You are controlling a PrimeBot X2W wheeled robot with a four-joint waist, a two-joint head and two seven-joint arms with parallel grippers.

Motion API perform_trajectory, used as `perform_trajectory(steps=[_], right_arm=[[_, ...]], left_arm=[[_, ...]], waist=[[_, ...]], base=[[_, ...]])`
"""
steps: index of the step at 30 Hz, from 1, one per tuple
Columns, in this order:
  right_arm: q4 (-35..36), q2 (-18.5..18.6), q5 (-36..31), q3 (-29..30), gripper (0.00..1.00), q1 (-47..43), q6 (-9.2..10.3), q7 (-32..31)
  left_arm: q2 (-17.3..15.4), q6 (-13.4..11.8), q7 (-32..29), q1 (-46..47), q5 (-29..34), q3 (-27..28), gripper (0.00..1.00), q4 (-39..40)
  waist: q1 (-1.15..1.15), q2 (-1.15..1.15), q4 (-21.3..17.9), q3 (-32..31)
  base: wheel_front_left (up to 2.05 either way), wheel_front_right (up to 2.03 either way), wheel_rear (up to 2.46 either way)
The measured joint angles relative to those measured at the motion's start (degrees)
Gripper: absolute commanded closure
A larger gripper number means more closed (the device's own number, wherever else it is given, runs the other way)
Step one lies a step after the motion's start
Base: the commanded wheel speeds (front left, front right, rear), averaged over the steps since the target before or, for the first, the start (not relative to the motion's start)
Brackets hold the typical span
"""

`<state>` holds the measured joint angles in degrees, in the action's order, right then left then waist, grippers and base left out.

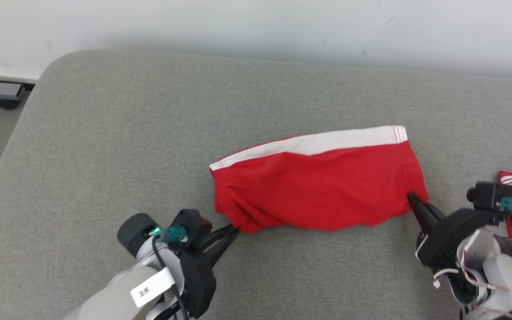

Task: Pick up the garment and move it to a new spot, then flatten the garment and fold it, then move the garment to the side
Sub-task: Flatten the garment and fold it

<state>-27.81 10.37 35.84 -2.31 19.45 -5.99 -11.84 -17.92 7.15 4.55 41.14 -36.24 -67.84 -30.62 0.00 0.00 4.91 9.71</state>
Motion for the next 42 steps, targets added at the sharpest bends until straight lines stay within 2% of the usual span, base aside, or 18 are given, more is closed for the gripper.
perform_trajectory(steps=[3,4,14,16,30,42], right_arm=[[5.01,0.36,0.04,0.24,1.00,-4.59,-0.05,0.20],[6.42,0.48,0.04,0.49,1.00,-6.32,-0.04,0.18],[21.63,0.99,1.07,1.66,1.00,-18.25,2.16,-3.02],[23.95,1.03,1.46,1.92,1.00,-20.27,3.18,-4.02],[33.56,0.44,2.48,2.37,1.00,-30.01,9.51,-11.84],[37.21,0.57,2.86,3.99,1.00,-31.20,11.81,-16.62]], left_arm=[[-1.71,0.00,0.11,-1.33,-0.04,-0.48,0.92,0.80],[-2.23,0.00,0.11,-1.87,-0.18,-0.76,1.00,1.48],[-7.25,0.00,-1.38,-5.09,-0.34,-3.52,1.00,7.22],[-7.67,0.00,-2.19,-5.77,-0.21,-3.91,1.00,7.92],[-10.91,-0.65,-6.13,-8.38,-0.70,-3.99,1.00,11.58],[-13.80,-2.42,-8.67,-8.28,-1.07,-3.50,1.00,14.25]], waist=[[0.00,0.00,-1.12,-0.82],[0.00,0.00,-1.48,-1.11],[-0.01,0.00,-4.16,-3.27],[-0.01,0.00,-4.32,-3.36],[0.00,0.00,-3.78,-2.99],[0.00,0.00,-3.82,-1.86]], base=[[0.00,0.00,0.00],[0.00,0.00,0.00],[0.00,0.00,0.00],[0.00,0.00,0.00],[0.00,0.00,0.00],[0.00,0.00,0.00]])
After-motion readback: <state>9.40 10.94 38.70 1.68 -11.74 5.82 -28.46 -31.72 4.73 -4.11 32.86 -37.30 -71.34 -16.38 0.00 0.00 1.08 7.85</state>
